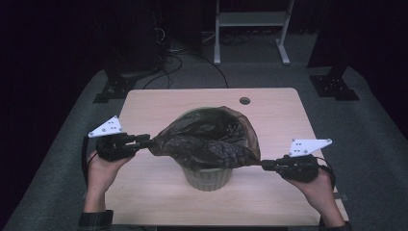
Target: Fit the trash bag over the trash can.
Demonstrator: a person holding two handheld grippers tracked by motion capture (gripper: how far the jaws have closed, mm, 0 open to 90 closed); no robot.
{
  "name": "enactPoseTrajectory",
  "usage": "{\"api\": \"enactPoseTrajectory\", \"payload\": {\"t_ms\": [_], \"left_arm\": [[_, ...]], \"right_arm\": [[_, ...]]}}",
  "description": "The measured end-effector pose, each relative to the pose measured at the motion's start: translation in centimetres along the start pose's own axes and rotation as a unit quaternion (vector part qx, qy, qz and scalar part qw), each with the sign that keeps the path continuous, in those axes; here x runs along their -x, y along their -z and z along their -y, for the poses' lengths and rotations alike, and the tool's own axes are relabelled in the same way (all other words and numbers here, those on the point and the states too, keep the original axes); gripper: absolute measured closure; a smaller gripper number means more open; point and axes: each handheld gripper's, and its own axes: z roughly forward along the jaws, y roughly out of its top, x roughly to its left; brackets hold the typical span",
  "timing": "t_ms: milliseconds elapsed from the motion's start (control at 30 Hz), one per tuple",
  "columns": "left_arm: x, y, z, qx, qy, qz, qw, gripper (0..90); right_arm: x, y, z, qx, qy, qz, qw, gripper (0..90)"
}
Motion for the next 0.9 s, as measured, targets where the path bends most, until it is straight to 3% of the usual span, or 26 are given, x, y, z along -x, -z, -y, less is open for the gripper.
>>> {"api": "enactPoseTrajectory", "payload": {"t_ms": [67,233,500,700,900], "left_arm": [[0.0,0.5,-1.0,0.011,-0.002,-0.006,0.9999,60.5],[0.2,0.9,-2.9,0.021,-0.015,-0.008,0.9996,53.8],[0.3,-1.7,-5.6,0.019,-0.028,0.002,0.9994,46.9],[0.2,-3.6,-6.6,0.011,-0.031,0.013,0.9994,45.6],[-0.1,-4.8,-6.5,0.001,-0.028,0.019,0.9994,45.2]], "right_arm": [[0.1,0.7,-0.3,0.012,0.001,0.004,0.9999,78.2],[0.5,2.1,-0.9,0.031,-0.001,0.024,0.9992,73.2],[1.2,3.6,-4.3,0.071,0.013,0.043,0.9964,65.6],[2.4,2.5,-7.7,0.078,0.017,0.046,0.9958,62.9],[4.1,0.3,-9.1,0.066,0.003,0.047,0.9967,59.7]]}}
